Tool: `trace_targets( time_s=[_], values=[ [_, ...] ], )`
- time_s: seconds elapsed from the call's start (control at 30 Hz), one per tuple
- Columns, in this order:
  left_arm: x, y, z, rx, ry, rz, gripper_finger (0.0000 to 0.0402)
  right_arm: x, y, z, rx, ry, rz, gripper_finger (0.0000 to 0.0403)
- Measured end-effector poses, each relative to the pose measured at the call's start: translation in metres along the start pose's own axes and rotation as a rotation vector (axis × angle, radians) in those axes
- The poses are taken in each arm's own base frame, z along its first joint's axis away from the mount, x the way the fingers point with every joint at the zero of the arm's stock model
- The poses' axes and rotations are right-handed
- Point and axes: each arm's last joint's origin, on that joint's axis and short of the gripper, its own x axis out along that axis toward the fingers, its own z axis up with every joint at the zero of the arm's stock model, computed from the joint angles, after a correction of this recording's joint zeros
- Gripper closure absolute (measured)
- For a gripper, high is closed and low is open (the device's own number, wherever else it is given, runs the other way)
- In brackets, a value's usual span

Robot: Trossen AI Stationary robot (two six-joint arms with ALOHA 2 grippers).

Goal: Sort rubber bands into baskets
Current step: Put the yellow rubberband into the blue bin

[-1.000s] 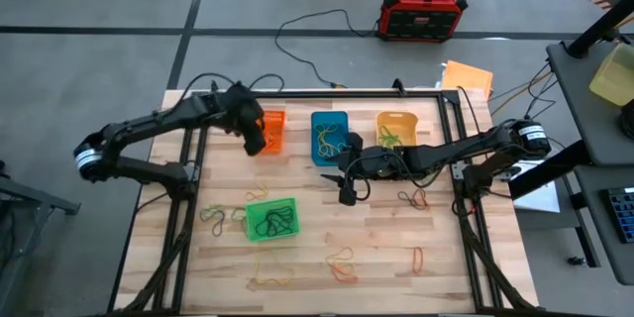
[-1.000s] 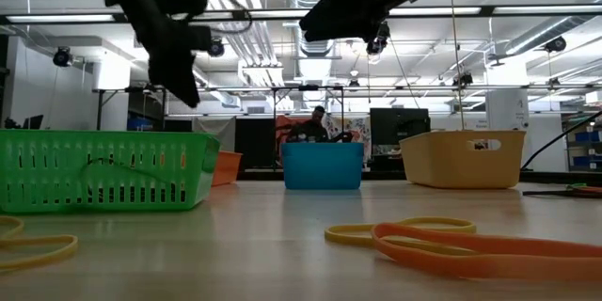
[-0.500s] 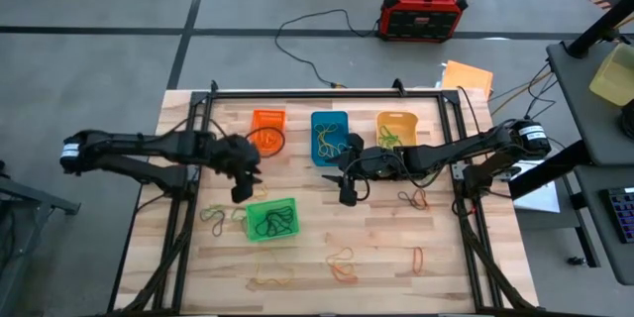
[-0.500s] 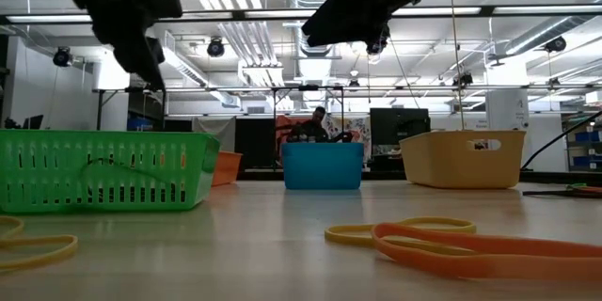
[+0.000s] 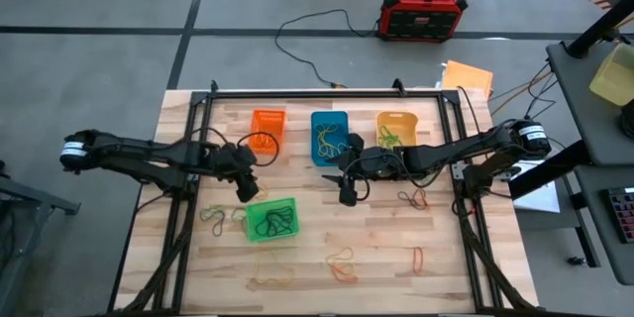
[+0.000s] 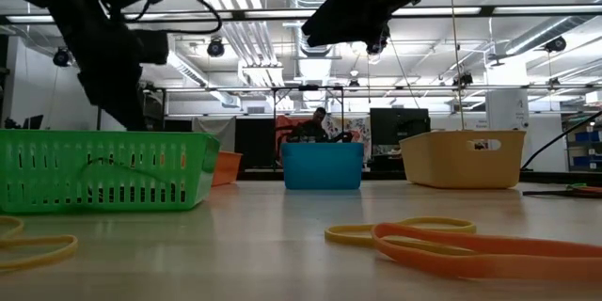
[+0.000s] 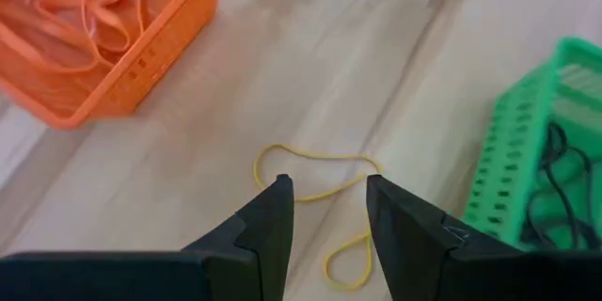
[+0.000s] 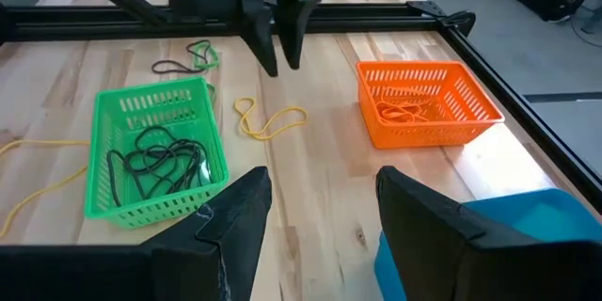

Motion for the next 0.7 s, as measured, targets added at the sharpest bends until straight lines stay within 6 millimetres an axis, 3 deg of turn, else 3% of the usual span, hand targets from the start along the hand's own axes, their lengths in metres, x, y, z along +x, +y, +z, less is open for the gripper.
trace_targets(
  time_s=[0.33,0.7],
  values=[
    [0.024,0.006,-0.006,-0.257,0.009,0.110,0.0281,0.000,0.000,0.001,0.009,-0.007,0.000,0.0213],
    [0.057,0.003,-0.005,-0.221,0.090,0.210,0.0281,0.000,0.000,0.001,0.009,-0.007,0.000,0.0213]
  ],
)
